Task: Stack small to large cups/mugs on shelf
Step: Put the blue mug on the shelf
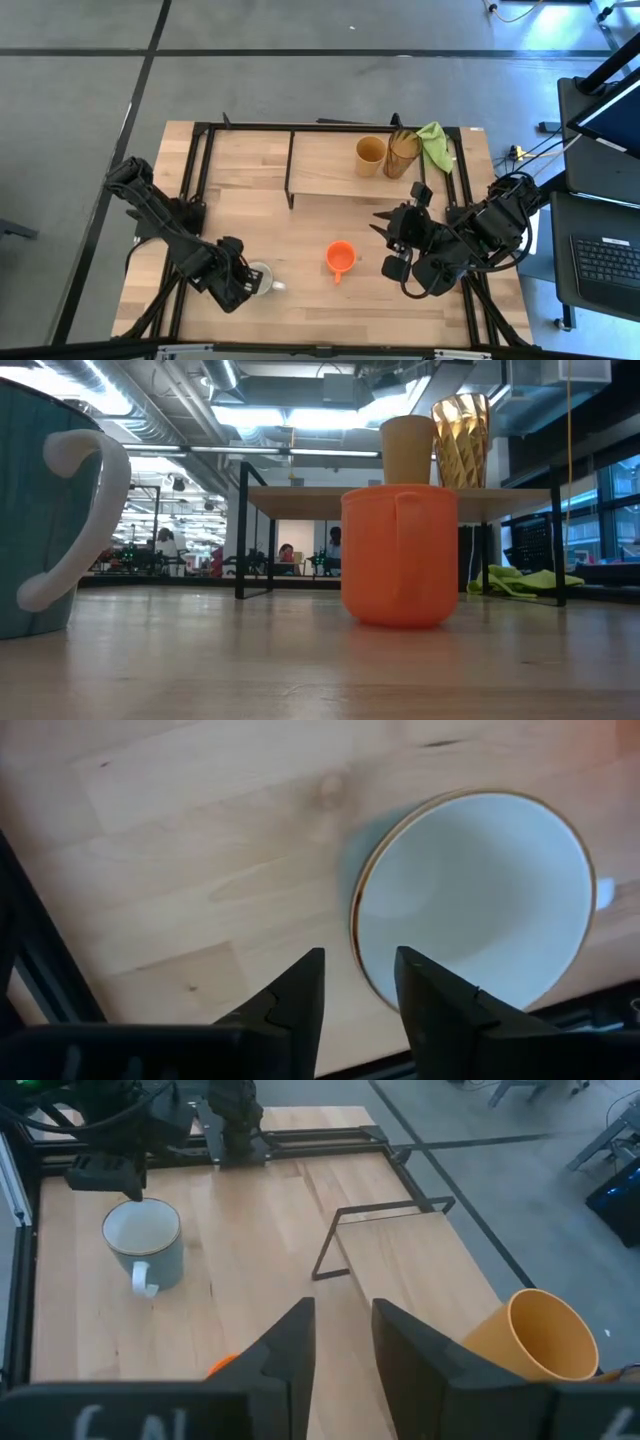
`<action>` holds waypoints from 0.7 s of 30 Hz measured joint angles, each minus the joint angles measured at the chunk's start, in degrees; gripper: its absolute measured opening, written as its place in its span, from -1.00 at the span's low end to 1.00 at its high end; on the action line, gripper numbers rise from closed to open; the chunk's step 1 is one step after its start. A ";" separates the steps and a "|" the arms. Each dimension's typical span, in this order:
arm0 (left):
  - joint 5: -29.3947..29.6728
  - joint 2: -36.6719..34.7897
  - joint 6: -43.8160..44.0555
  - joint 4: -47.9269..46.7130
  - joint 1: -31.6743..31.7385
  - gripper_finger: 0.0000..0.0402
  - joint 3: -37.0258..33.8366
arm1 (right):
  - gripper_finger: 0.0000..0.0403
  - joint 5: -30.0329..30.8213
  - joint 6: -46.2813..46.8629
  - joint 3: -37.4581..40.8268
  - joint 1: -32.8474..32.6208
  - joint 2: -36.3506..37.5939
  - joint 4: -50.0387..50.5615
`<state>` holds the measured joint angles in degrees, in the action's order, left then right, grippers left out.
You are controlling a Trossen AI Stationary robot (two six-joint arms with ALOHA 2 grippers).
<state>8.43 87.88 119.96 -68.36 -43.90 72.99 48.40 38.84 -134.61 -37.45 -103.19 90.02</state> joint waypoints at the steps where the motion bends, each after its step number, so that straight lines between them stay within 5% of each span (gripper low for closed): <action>1: 0.08 0.15 0.39 0.04 0.00 -0.42 0.00 | -0.49 0.00 -0.02 0.00 0.00 -0.01 -0.01; 12: 1.33 3.99 1.10 0.90 0.00 -0.46 0.02 | -0.49 0.09 -0.15 0.00 0.02 -0.01 0.00; 21: 1.24 6.33 -2.87 1.64 0.11 -0.69 0.00 | -0.49 1.73 -0.30 0.00 0.02 -0.01 0.00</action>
<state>9.66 94.21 117.09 -66.72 -43.79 72.99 50.13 38.54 -134.61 -37.43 -103.20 90.02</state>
